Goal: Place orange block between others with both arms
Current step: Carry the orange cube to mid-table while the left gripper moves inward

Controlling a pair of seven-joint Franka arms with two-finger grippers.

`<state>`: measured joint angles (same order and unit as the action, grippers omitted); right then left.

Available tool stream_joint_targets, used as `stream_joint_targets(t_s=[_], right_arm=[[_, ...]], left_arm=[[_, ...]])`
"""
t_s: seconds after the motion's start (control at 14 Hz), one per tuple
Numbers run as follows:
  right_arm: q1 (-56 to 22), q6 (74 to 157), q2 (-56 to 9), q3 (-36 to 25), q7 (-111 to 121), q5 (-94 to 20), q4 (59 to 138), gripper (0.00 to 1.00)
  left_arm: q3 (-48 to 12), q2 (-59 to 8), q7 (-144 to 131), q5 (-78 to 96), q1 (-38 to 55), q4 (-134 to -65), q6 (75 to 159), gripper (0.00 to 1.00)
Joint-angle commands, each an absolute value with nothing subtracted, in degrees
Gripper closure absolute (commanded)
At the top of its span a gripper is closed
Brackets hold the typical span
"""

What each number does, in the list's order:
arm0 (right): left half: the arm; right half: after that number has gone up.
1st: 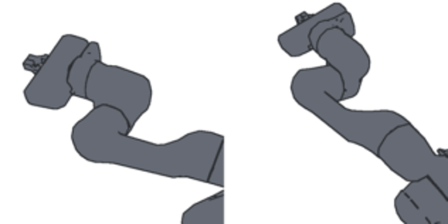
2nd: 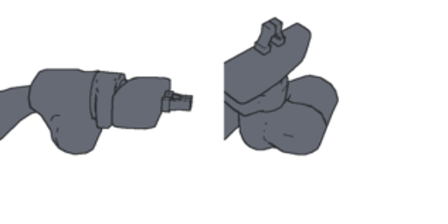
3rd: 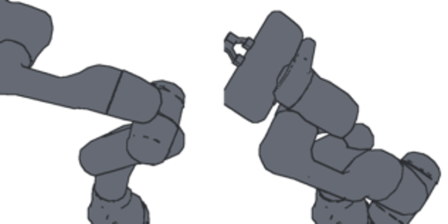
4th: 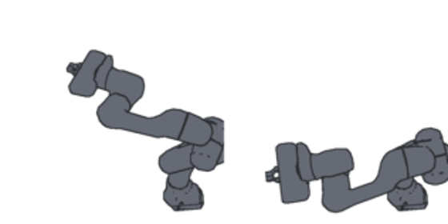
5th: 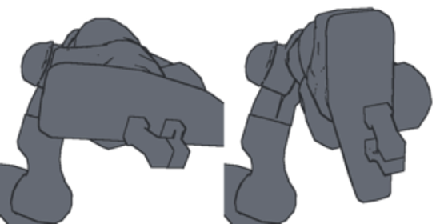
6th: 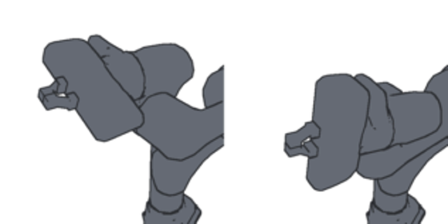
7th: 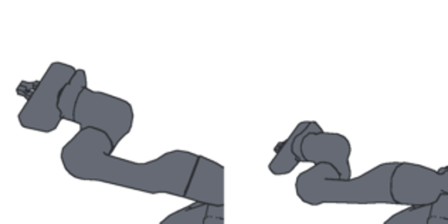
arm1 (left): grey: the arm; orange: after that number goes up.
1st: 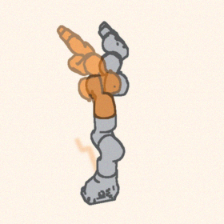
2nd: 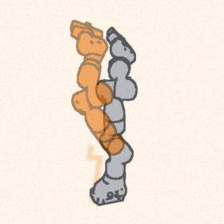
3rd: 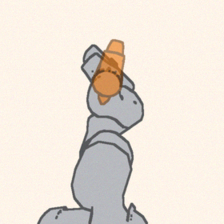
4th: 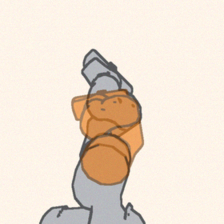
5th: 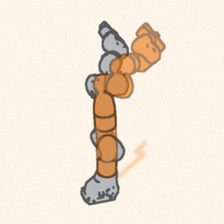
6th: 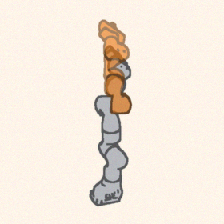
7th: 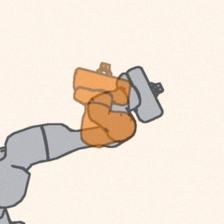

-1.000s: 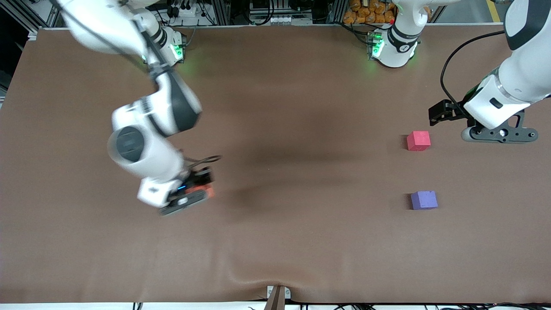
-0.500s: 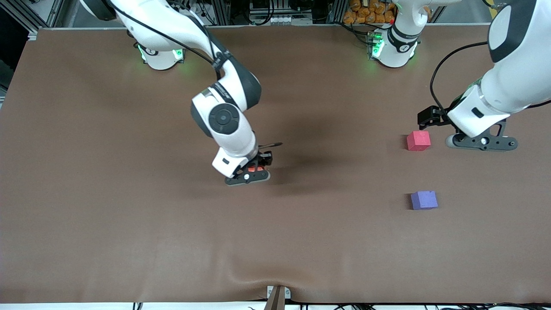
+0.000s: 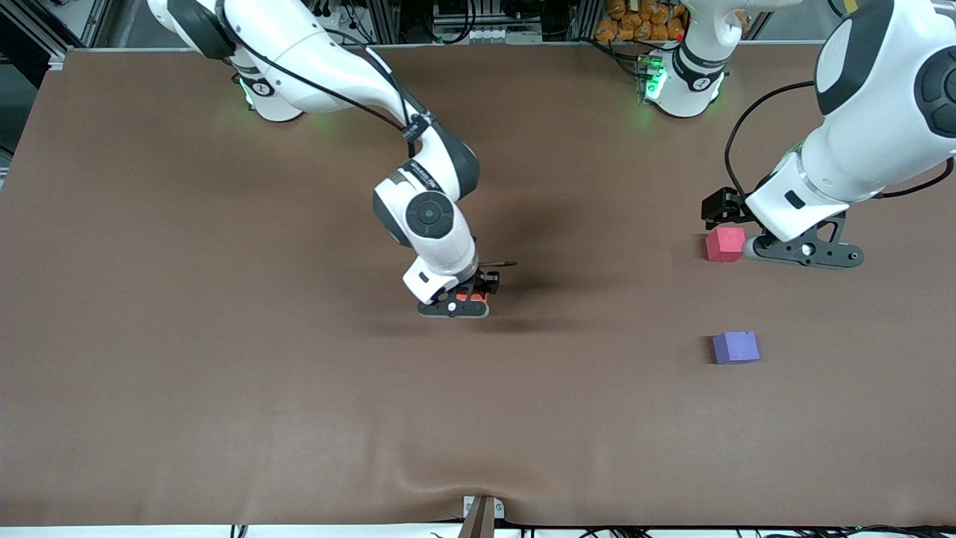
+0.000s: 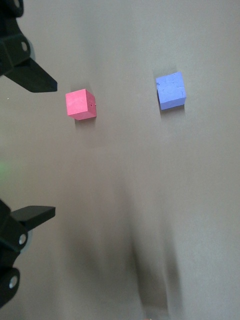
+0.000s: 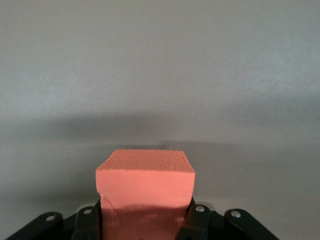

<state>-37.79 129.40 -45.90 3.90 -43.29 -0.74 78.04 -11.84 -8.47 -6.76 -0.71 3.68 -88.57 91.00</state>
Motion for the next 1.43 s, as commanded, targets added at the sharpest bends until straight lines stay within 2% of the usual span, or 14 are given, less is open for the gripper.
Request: stream_joint_targets(t_s=[0.0,0.5,0.57,0.64,0.79,1.14,1.36], right_arm=[[-38.8,129.0,-48.5,2.5,-44.9,2.8,75.6,1.00],[-38.9,132.1,-52.2,2.0,-45.1,3.7,75.8,0.99],[-38.9,132.1,-52.4,2.0,-45.1,3.7,75.9,0.93],[-38.9,132.1,-52.4,2.0,-45.1,3.7,75.9,0.75],[-38.9,132.1,-52.4,2.0,-45.1,3.6,75.9,0.00],[-38.4,131.0,-47.8,2.2,-44.7,3.2,75.8,0.00],[-36.7,125.6,-41.9,2.3,-44.4,2.9,75.7,0.00]], left_arm=[[-11.8,-9.0,-6.9,-0.5,4.5,-87.9,91.3,0.00],[-11.8,-9.7,-7.2,-0.4,5.6,-88.2,91.3,0.00],[-11.8,-9.8,-7.2,-0.4,5.6,-88.2,91.3,0.00],[-11.8,-9.8,-7.2,-0.4,5.6,-88.2,91.3,0.00],[-11.9,-9.8,-7.3,-0.2,5.8,-88.1,91.3,0.00],[-12.5,-12.3,-8.6,1.7,7.9,-87.8,91.5,0.00],[-12.6,-16.2,-8.9,1.2,11.6,-85.4,91.5,0.00]])
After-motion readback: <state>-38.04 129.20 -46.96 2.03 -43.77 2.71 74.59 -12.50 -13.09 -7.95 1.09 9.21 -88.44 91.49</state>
